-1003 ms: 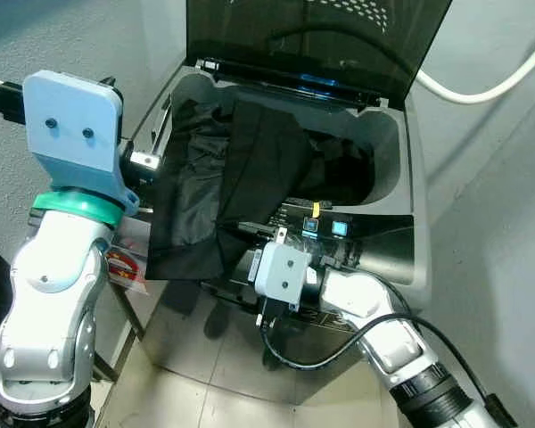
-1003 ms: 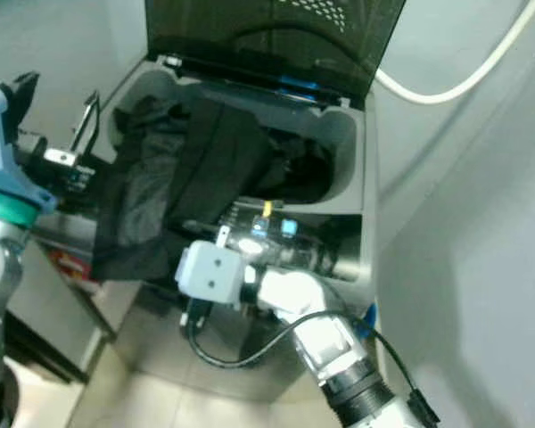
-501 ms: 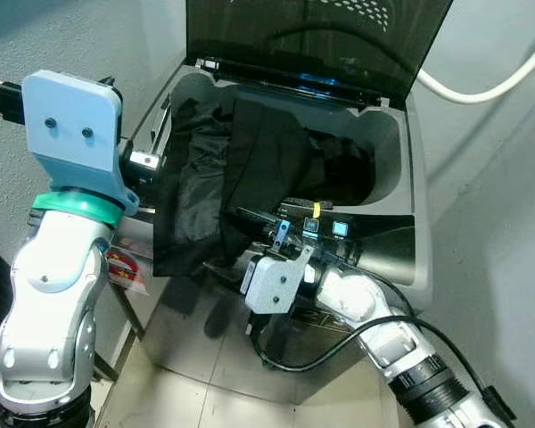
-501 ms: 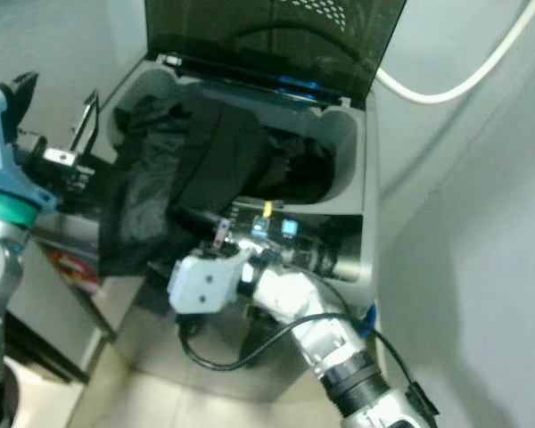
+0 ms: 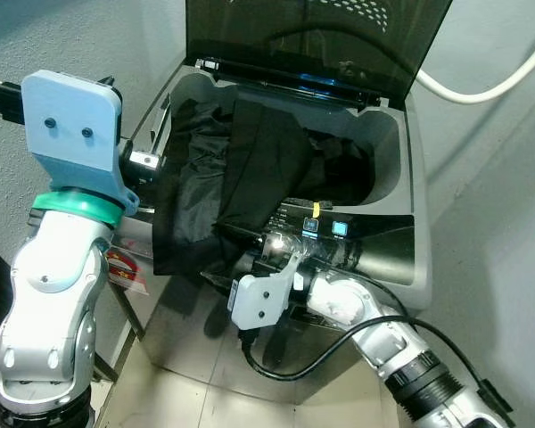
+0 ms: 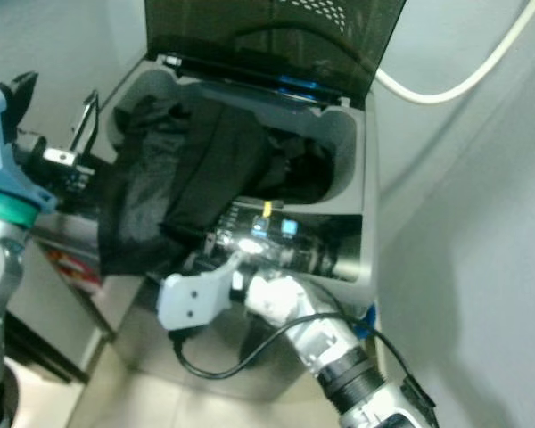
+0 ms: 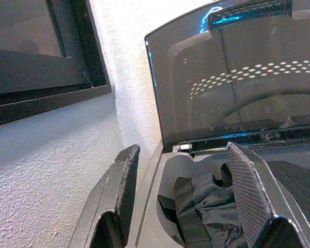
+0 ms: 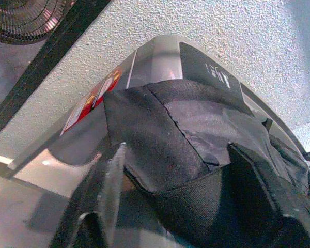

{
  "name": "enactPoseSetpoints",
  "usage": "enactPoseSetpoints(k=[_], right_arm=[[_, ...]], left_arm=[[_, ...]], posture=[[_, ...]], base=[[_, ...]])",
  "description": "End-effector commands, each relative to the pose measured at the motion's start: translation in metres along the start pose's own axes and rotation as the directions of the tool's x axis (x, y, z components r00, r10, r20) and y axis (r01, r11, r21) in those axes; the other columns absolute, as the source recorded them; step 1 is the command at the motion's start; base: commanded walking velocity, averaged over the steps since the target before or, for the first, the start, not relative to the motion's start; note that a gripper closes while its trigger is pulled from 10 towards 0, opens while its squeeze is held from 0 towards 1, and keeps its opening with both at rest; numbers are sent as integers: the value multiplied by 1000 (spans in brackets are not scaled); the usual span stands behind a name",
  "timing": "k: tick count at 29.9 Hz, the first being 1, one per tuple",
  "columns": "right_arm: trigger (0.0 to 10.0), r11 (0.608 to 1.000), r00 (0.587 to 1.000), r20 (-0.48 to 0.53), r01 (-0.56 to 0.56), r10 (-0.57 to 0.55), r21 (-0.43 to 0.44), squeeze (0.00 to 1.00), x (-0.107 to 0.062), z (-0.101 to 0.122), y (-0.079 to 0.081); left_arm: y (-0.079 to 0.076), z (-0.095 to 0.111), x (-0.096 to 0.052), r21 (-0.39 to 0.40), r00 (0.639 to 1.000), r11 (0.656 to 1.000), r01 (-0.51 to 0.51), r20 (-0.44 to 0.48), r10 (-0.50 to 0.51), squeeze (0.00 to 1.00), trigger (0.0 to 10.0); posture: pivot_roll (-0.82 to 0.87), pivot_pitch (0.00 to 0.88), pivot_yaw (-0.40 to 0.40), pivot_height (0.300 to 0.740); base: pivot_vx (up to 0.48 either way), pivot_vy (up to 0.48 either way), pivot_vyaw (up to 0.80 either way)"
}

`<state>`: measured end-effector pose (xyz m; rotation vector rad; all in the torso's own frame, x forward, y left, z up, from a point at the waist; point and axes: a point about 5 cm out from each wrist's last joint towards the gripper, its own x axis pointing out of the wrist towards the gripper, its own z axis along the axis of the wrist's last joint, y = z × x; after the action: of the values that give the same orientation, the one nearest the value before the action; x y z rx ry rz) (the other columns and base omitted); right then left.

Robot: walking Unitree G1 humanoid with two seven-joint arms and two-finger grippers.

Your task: Clothes washing

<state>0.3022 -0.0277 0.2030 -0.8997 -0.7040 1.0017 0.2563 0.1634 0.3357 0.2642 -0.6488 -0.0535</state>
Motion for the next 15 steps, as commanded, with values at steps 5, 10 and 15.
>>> enactPoseSetpoints(k=[5, 10, 15], right_arm=[[0, 1000, 1000, -7, 7, -7, 13, 0, -2, -3, 0], [0, 1000, 1000, -5, 12, -12, 6, 0, -2, -3, -1], [0, 999, 1000, -8, 19, -19, -32, 0, -2, -4, -6]], left_arm=[[-3, -1, -1, -5, 1000, 1000, 11, -1, -11, 0, 10000], [-3, -1, -1, -5, 1000, 1000, 11, -1, -11, 0, 10000], [-3, 0, -1, -6, 1000, 1000, 10, 0, -10, 0, 10000]], posture=[[196, 154, -33, 740], [196, 152, -33, 740], [194, 155, -31, 740]], base=[[0, 0, 0], [0, 0, 0], [0, 0, 0]])
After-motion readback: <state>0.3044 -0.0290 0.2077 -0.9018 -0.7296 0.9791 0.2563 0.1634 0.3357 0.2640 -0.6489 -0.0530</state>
